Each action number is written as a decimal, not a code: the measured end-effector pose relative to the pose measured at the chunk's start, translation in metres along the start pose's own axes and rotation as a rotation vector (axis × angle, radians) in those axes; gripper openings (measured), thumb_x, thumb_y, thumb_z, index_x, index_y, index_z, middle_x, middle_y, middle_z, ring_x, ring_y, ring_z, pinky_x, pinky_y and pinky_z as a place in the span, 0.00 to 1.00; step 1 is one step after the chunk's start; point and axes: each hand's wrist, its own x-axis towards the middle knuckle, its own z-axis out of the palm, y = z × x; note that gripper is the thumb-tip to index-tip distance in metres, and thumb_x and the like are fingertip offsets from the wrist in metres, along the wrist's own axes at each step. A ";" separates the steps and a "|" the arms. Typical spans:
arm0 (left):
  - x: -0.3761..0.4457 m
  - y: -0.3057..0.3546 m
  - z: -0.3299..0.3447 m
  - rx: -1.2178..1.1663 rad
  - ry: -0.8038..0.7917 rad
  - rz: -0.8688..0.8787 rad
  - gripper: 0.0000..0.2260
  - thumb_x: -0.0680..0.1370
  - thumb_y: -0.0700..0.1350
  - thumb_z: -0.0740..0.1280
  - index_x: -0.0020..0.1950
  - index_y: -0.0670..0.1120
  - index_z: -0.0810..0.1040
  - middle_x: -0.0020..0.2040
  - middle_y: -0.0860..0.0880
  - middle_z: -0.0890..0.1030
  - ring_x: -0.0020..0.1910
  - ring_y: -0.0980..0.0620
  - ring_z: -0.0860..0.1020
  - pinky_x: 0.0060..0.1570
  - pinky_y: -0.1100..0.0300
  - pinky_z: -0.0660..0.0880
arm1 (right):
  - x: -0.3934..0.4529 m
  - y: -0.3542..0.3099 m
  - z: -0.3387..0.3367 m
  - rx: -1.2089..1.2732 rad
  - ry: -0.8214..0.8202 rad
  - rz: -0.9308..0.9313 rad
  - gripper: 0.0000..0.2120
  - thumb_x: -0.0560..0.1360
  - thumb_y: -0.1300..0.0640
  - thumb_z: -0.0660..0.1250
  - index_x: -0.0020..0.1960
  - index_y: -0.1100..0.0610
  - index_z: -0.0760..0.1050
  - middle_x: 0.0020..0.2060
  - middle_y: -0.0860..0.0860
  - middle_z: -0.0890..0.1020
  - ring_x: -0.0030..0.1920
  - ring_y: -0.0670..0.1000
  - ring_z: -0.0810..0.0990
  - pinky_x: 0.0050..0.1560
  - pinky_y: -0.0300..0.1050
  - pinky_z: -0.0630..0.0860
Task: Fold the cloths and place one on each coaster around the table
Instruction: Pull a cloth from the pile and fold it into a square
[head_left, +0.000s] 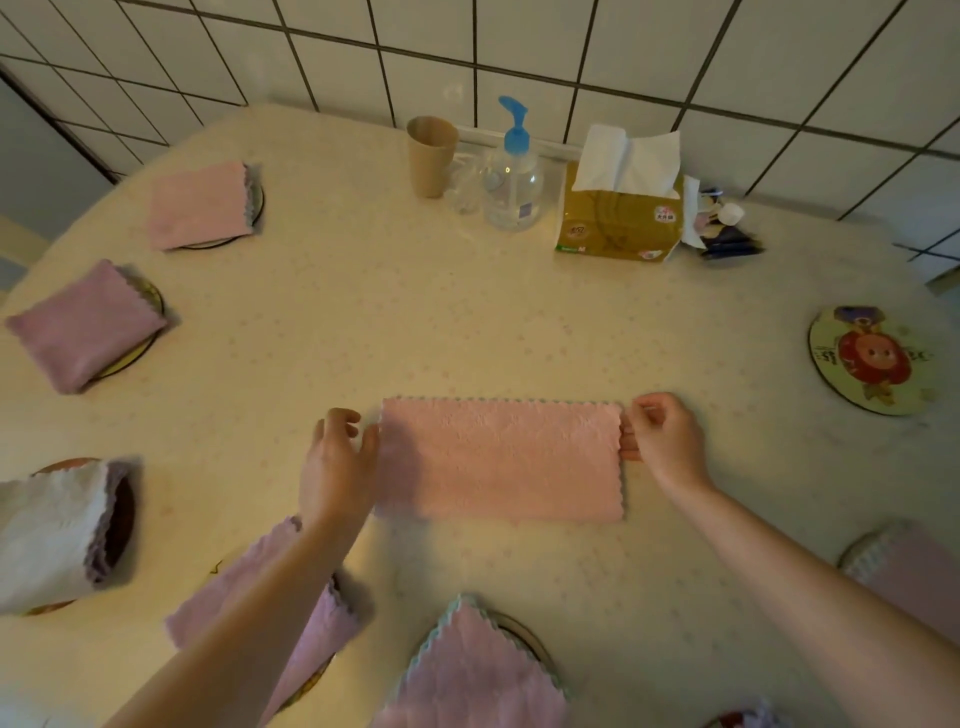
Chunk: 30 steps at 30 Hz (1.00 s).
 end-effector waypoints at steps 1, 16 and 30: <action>-0.013 -0.001 -0.002 0.033 0.046 0.162 0.11 0.79 0.48 0.63 0.57 0.43 0.75 0.54 0.45 0.77 0.52 0.43 0.75 0.51 0.49 0.75 | -0.009 -0.001 -0.006 -0.078 0.039 -0.123 0.04 0.75 0.63 0.64 0.48 0.55 0.74 0.47 0.56 0.81 0.40 0.53 0.81 0.41 0.47 0.79; -0.077 -0.053 0.024 0.517 -0.458 0.908 0.27 0.81 0.60 0.51 0.78 0.54 0.52 0.78 0.56 0.52 0.77 0.51 0.50 0.72 0.50 0.48 | -0.107 0.052 -0.004 -0.833 -0.430 -1.112 0.26 0.68 0.67 0.54 0.65 0.59 0.73 0.64 0.53 0.74 0.66 0.52 0.68 0.66 0.47 0.67; -0.055 -0.037 -0.001 0.689 -0.303 0.792 0.33 0.56 0.44 0.79 0.59 0.50 0.73 0.56 0.51 0.75 0.52 0.48 0.75 0.45 0.56 0.76 | -0.079 0.029 -0.013 -1.015 -0.366 -0.985 0.25 0.51 0.70 0.74 0.46 0.55 0.76 0.41 0.50 0.75 0.41 0.55 0.76 0.37 0.47 0.73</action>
